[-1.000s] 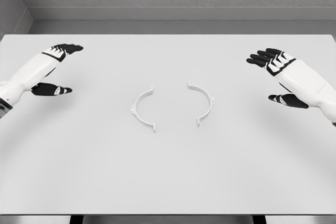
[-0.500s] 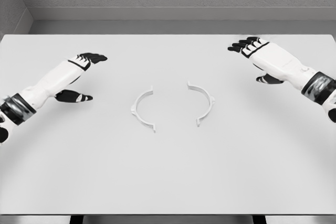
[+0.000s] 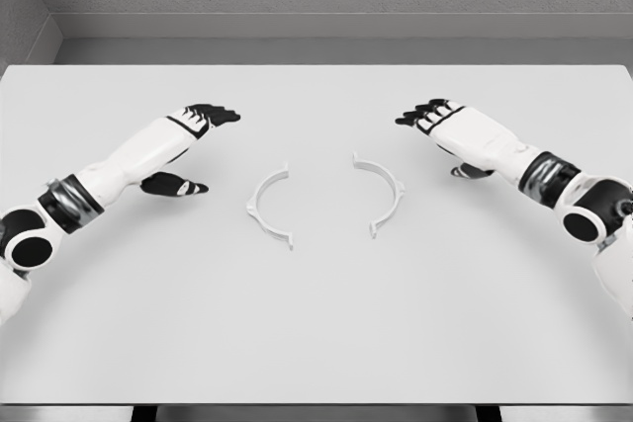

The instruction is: Assemble PVC drainage pipe clamps

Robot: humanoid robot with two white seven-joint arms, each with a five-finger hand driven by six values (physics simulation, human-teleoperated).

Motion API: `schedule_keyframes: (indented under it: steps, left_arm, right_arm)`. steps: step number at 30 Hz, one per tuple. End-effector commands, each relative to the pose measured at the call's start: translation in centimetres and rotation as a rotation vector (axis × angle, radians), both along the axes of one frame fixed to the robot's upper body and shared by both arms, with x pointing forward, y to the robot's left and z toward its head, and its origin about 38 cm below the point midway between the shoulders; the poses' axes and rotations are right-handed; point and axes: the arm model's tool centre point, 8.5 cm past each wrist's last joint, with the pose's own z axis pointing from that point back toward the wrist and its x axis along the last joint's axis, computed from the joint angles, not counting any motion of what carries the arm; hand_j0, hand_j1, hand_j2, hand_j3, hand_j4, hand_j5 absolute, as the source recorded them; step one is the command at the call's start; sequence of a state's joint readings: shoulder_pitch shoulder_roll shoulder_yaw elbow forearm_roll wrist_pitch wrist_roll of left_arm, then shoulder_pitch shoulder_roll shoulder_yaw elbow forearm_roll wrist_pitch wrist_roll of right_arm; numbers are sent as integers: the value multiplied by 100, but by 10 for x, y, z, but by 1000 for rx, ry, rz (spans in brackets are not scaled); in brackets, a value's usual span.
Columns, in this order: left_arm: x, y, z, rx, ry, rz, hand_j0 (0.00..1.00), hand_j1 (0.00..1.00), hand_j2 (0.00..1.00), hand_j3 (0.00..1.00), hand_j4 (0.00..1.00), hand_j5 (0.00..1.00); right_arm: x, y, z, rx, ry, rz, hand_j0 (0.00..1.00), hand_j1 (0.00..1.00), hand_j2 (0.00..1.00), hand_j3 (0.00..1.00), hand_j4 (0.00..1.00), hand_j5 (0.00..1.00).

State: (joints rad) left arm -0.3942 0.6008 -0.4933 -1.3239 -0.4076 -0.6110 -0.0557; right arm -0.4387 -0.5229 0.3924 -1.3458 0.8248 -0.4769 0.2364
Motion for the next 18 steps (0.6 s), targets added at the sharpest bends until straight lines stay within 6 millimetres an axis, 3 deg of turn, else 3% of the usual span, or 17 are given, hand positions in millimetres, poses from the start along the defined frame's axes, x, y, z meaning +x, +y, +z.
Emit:
schedule_keyframes:
  steps: [1,8,18]
  left_arm:
    - [-3,-11,-7,-5,15,-24,100,100,100,100,100,100]
    - [-5,-34,-14,-12,20,-63,100,100,100,100,100,100]
    - [-8,-36,-21,-7,36,-67,100,100,100,100,100,100]
  right_arm:
    - [-2,10,-5,5,10,20,100,100,100,100,100,100]
    - [-4,29,-9,-1,24,54,100,100,100,100,100,100]
    - [-7,49,-15,-1,34,89,100,100,100,100,100,100]
